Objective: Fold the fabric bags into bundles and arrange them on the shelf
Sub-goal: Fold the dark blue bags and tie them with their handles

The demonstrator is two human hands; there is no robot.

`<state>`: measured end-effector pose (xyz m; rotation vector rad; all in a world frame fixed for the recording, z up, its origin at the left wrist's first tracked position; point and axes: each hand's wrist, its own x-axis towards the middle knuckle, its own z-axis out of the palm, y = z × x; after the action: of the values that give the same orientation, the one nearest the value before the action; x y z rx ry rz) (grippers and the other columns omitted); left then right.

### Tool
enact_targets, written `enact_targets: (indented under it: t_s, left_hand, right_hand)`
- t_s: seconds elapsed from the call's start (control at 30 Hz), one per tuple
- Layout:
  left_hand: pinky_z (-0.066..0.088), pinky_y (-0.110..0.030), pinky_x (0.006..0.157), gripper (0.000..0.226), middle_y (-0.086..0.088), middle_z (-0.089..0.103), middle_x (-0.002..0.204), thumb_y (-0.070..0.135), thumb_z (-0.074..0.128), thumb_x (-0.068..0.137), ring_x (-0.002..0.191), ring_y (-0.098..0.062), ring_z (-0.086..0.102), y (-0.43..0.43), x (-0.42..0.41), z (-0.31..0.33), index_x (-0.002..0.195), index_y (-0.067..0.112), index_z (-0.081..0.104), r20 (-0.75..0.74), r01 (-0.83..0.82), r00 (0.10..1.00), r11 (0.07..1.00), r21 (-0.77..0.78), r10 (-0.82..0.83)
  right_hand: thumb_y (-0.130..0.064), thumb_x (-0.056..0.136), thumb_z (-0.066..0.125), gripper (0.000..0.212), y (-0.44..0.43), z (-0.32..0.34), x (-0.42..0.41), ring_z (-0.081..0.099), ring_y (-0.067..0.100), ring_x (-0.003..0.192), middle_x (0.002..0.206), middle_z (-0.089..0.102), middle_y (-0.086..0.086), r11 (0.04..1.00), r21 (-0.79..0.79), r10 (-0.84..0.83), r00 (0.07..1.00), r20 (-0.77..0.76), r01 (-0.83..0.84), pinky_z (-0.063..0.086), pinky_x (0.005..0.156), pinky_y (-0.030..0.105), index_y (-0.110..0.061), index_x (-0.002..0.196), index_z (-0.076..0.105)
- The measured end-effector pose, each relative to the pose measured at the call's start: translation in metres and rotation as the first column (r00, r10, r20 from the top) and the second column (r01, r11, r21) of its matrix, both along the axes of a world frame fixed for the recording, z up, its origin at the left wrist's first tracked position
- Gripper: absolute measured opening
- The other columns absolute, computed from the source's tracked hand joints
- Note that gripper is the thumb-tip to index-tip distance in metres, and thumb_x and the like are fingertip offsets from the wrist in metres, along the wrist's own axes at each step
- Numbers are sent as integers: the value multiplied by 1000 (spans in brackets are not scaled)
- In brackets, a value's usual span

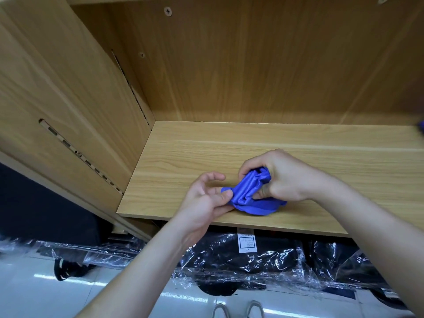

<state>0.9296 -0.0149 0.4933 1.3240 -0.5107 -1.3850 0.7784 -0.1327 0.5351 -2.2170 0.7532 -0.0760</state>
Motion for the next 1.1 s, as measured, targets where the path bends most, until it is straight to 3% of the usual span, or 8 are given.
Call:
enact_targets:
  t_s: [0.17,0.3,0.43,0.53,0.67,0.8,1.0,1.1]
  left_hand:
    - [58,-31,72,26,-7,73,87,9,67,88,69,-18,68,-4,2,-1,111,12,57,-41,129,991,976,176,-124]
    - [57,-30,72,18,-3,71,73,-3,60,88,66,-17,67,-11,-1,-1,96,13,61,1,-15,1000,986,164,15]
    - [47,-28,64,20,-3,64,70,-1,59,84,63,-17,60,-16,-8,6,95,16,58,-46,-57,997,990,126,63]
    - [42,-28,64,45,-7,71,77,7,72,63,64,-16,61,-18,-10,11,103,17,57,216,-19,976,994,108,-5]
    - [43,-27,64,38,-7,66,78,-1,67,73,67,-16,59,-21,-14,18,100,23,56,555,9,828,992,129,-79]
    - [43,-30,66,34,5,63,73,21,68,61,70,-14,60,-22,-15,28,93,30,58,658,7,749,994,111,-79]
    - [38,-24,58,45,-10,74,84,-15,49,82,57,-5,59,-17,-10,30,115,15,59,303,-79,950,997,-10,78]
    - [42,-18,64,53,-7,76,84,-19,43,85,63,-4,64,-11,-9,25,125,13,55,254,-58,964,995,-87,78]
  right_hand:
    - [-2,67,82,35,-3,-3,-8,58,2,69,74,66,-15,991,73,-116,992,39,113,49,71,25,-30,82,68]
    - [-5,66,83,39,-2,-7,-10,60,10,76,77,66,-13,985,52,-167,985,53,164,52,79,33,-36,79,65]
    - [-20,74,77,34,12,-5,-8,59,17,88,83,64,-13,966,-229,-140,988,-69,121,49,78,31,-41,97,63]
    - [-22,78,66,36,23,-3,-4,57,18,100,101,64,-15,905,-413,-168,978,-121,104,45,77,30,-39,109,58]
    - [-19,75,57,36,32,-3,0,57,21,102,104,60,-11,863,-493,-203,968,-146,106,44,74,32,-33,108,55]
    - [-36,81,59,30,40,-8,5,54,23,104,99,55,-6,777,-609,-286,951,-117,159,35,66,31,-31,110,53]
    - [-15,79,60,34,41,-13,5,54,27,101,105,61,-1,863,-421,-316,949,-16,280,45,75,34,-22,111,55]
    - [-14,79,59,33,38,-10,1,56,28,98,105,62,-1,890,-364,-296,955,-7,273,46,77,36,-23,111,56]
